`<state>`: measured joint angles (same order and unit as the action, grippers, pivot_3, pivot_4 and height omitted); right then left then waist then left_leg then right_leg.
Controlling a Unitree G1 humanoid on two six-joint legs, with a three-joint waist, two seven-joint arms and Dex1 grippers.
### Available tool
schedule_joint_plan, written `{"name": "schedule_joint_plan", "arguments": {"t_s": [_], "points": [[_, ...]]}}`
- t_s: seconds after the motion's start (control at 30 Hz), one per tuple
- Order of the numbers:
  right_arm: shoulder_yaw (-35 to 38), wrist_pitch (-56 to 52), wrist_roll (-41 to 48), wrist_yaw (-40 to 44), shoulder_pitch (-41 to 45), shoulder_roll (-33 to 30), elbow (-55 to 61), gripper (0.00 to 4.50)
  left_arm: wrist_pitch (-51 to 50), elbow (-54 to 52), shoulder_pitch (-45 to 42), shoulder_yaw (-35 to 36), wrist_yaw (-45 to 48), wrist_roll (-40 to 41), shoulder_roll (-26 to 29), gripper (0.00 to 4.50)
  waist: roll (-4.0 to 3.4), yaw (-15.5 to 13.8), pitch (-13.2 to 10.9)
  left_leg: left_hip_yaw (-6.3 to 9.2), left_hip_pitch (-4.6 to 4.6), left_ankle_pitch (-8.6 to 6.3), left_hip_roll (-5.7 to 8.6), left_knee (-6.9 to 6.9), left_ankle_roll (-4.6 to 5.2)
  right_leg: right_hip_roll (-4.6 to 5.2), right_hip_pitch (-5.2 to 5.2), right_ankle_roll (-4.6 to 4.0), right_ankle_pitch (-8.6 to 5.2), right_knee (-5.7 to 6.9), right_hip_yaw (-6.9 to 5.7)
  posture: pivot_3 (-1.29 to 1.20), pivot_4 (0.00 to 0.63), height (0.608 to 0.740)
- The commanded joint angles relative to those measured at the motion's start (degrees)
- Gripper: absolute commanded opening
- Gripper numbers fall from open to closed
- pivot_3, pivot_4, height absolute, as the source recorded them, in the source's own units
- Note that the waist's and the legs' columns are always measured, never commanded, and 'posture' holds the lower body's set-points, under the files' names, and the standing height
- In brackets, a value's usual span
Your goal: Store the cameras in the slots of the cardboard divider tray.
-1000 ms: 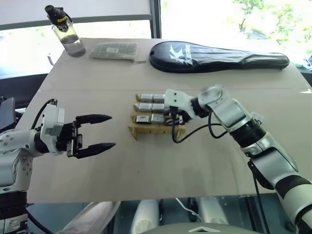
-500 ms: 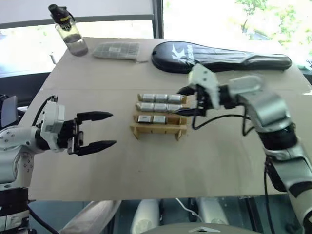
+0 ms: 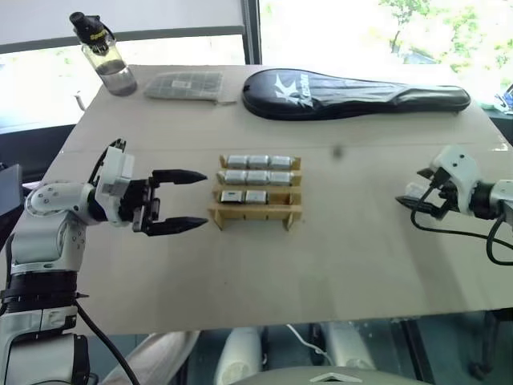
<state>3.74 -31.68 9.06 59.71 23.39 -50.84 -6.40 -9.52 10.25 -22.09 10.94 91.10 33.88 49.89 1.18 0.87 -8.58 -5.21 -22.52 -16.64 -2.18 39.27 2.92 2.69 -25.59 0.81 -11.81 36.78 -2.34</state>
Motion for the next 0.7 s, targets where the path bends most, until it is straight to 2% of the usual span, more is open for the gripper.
{"name": "schedule_joint_plan", "arguments": {"t_s": [0.03,0.17,0.37,0.67,0.7], "points": [[-1.8,4.2,-2.2,1.9,5.1,-2.5,-8.5,4.47,0.9,0.6,-1.4,0.7,0.8,0.0,0.5,4.50,0.00,0.1,0.0,-0.05,0.01,0.00,-0.01,0.00,0.00,0.00,-0.01,0.00,0.00,0.00,0.05,0.00,0.150,0.740],[-4.4,7.4,-4.0,2.4,10.9,-1.6,-18.0,4.47,0.8,0.0,-0.3,1.4,0.8,0.2,0.9,4.50,0.00,0.0,0.0,-0.11,0.00,-0.01,-0.03,-0.02,0.01,0.02,-0.04,0.00,0.00,-0.03,0.12,0.00,0.150,0.740],[-8.8,11.5,-6.0,8.1,15.7,-0.8,-28.3,4.47,0.3,-1.9,1.6,2.6,0.1,0.7,1.5,4.50,-0.01,-0.2,0.0,-0.05,-0.04,-0.01,-0.04,-0.04,0.00,0.05,-0.05,0.00,0.00,-0.03,0.05,0.00,0.150,0.740],[-12.0,16.8,-8.8,12.0,21.5,1.1,-38.0,4.47,-0.4,-3.3,3.3,4.2,-0.3,1.2,2.6,4.50,-0.02,-0.1,0.0,-0.07,-0.02,0.00,-0.05,-0.02,0.00,0.06,-0.05,0.00,0.00,-0.01,0.07,0.00,0.150,0.740],[-12.0,17.4,-9.1,12.1,21.8,1.3,-38.7,4.24,-0.5,-3.5,3.4,4.3,-0.4,1.2,2.6,4.50,-0.02,-0.1,0.0,-0.07,-0.02,0.00,-0.05,-0.02,0.00,0.06,-0.05,0.00,0.00,-0.01,0.07,0.00,0.150,0.740]]}}
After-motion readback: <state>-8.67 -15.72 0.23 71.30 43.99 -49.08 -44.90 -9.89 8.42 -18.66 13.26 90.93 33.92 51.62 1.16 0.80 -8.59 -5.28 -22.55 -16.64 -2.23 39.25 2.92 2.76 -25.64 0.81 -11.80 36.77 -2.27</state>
